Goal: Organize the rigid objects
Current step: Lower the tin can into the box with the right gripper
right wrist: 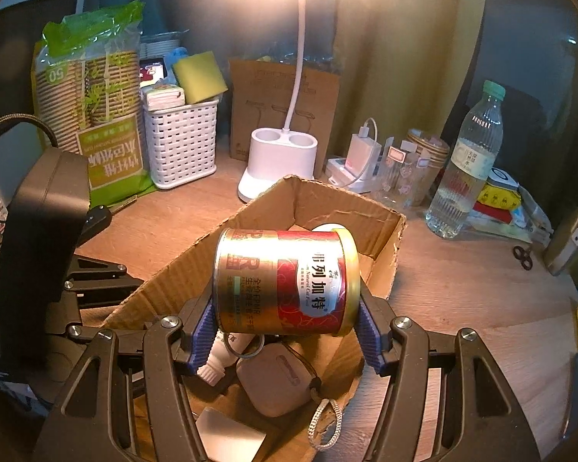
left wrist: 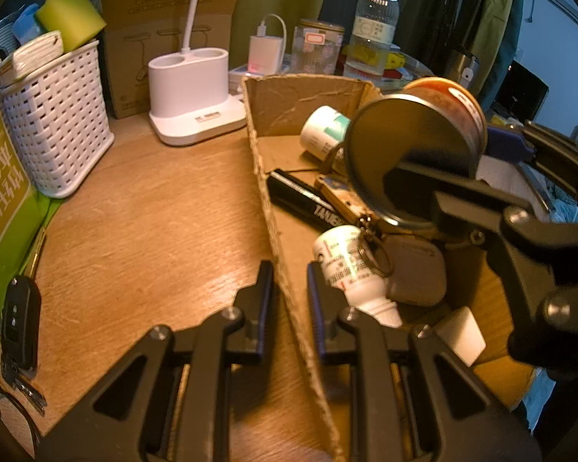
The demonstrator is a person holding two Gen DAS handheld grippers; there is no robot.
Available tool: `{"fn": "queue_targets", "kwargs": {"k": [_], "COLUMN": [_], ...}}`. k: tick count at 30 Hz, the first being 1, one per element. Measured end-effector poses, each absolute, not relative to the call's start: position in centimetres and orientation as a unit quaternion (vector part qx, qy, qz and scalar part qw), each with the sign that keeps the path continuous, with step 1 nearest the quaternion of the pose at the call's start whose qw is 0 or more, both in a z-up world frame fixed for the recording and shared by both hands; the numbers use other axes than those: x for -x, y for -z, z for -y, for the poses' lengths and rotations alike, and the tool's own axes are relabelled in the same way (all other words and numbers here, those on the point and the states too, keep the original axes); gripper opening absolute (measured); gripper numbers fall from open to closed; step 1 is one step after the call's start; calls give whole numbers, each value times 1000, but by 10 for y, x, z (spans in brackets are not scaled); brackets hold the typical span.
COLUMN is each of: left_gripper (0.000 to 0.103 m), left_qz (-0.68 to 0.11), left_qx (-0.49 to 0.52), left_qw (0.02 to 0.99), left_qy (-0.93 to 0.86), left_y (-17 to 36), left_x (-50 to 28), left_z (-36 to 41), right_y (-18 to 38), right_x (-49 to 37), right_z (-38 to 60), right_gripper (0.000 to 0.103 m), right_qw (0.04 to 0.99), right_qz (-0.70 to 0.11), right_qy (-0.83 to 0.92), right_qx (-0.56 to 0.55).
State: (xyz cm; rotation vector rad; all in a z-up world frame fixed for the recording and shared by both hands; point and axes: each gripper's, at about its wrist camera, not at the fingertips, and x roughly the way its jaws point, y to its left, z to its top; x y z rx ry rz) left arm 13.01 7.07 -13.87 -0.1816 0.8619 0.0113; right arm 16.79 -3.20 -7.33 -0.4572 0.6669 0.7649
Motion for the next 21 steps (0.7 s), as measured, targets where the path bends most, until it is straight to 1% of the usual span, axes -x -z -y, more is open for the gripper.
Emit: {"fn": "queue_targets", "kwargs": {"k": [8, 21], "left_gripper": [19, 19], "left_qz": [-417, -417], "left_qx": [88, 88], "left_qw": [905, 905], "left_qy": [-5, -5], "left_y": [139, 139], "left_x": [-130, -131], "left_z": [-70, -70], "right_y": [76, 66], "right_x": [-169, -176], "right_z": [32, 43], "right_gripper": [65, 67], "right_qw": [851, 869], "right_qz": [-317, -301], "right_qy": [-355, -342], "right_qx": [220, 192]}}
